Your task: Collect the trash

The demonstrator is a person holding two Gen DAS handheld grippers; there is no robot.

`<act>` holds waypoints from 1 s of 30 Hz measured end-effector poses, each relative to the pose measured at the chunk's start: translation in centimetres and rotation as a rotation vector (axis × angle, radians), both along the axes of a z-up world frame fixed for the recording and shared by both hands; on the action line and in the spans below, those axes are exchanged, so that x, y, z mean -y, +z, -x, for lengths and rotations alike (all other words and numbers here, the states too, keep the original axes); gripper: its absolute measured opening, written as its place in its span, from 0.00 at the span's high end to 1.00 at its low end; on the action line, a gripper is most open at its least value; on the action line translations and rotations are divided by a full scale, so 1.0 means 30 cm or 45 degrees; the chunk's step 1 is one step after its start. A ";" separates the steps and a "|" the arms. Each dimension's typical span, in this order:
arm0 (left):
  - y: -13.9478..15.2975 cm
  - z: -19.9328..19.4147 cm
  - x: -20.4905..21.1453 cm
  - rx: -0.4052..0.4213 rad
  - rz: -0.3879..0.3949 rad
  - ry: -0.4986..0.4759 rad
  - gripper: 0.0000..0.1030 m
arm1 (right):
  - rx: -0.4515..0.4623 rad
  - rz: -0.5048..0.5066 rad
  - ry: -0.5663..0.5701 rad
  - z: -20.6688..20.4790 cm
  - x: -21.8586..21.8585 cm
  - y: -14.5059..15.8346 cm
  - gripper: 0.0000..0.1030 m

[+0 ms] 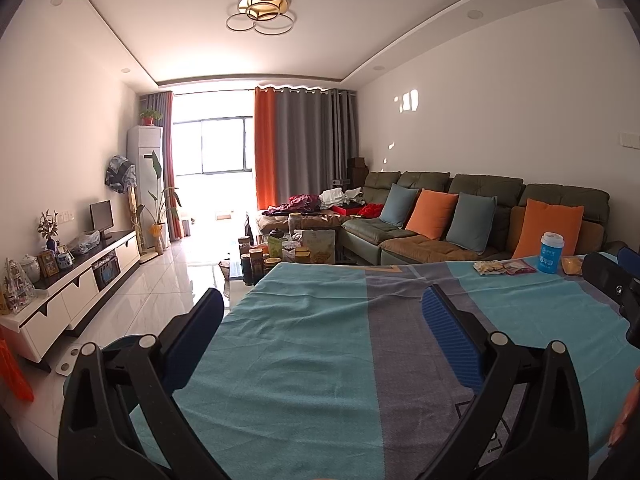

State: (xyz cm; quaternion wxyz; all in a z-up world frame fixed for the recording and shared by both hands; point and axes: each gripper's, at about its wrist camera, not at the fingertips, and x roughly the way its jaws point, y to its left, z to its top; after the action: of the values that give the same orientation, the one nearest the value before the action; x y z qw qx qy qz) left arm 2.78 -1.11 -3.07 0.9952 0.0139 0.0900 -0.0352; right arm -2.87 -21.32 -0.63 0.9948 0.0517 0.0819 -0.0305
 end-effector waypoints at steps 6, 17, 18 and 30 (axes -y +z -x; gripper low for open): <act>0.004 -0.003 0.002 -0.001 0.001 0.000 0.05 | -0.006 -0.001 0.000 -0.003 -0.002 0.000 0.07; 0.003 0.002 0.001 -0.002 -0.004 -0.003 0.05 | -0.007 -0.002 0.001 -0.006 -0.003 0.000 0.07; 0.002 0.001 0.001 -0.004 -0.003 -0.003 0.05 | -0.007 0.000 -0.002 -0.003 -0.002 -0.001 0.07; 0.009 0.006 0.002 0.003 -0.008 -0.008 0.05 | -0.007 -0.005 -0.009 -0.002 -0.001 -0.005 0.07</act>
State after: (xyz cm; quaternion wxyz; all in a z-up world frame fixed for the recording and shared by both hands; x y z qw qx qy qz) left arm 2.58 -1.17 -2.80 0.9952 0.0173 0.0888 -0.0379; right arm -2.82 -21.28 -0.79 0.9944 0.0540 0.0844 -0.0341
